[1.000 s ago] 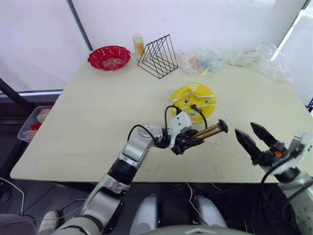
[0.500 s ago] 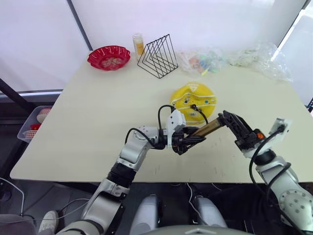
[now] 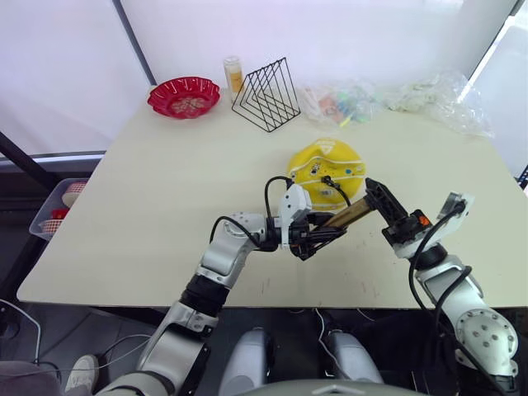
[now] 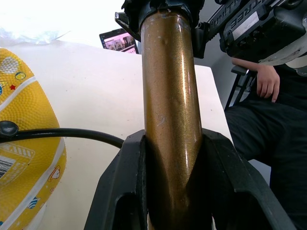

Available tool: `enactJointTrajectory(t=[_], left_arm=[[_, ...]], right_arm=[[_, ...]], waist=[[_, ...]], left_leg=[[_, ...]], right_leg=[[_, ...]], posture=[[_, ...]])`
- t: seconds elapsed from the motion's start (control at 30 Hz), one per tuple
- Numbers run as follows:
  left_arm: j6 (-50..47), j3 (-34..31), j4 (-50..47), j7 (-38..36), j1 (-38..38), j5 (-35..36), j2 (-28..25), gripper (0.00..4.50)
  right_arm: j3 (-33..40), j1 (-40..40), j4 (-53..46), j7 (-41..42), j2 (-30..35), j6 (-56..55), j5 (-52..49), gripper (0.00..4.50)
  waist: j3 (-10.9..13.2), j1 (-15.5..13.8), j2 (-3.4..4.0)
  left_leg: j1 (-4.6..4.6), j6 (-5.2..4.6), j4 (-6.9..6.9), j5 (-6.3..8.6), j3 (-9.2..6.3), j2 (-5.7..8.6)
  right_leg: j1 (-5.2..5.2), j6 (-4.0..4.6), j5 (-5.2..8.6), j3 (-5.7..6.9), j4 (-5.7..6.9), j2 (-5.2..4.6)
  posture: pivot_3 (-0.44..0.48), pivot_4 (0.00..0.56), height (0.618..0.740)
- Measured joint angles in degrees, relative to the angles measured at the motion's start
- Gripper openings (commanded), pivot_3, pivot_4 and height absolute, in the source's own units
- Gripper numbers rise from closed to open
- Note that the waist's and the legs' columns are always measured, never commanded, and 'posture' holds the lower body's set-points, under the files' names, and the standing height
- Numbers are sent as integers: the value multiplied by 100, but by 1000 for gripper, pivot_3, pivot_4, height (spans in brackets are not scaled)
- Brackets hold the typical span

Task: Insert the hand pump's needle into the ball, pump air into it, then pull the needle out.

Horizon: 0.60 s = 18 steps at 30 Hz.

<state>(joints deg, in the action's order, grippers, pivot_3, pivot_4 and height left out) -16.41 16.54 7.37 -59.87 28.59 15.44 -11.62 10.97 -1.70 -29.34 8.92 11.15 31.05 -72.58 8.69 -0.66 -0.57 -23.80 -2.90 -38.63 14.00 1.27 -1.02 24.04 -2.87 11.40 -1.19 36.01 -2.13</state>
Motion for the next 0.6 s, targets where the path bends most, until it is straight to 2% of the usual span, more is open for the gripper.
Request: enactJointTrajectory(t=[0.6], left_arm=[[63,24,0,-24,-2,2,57,1064]], right_arm=[[-91,209,156,-71,-78,-2,60,4500]], waist=[[0,2,0]], left_leg=[[-1,0,1,0,0,-1]], right_leg=[[0,0,0,0,0,0]], posture=[[0,150,737]])
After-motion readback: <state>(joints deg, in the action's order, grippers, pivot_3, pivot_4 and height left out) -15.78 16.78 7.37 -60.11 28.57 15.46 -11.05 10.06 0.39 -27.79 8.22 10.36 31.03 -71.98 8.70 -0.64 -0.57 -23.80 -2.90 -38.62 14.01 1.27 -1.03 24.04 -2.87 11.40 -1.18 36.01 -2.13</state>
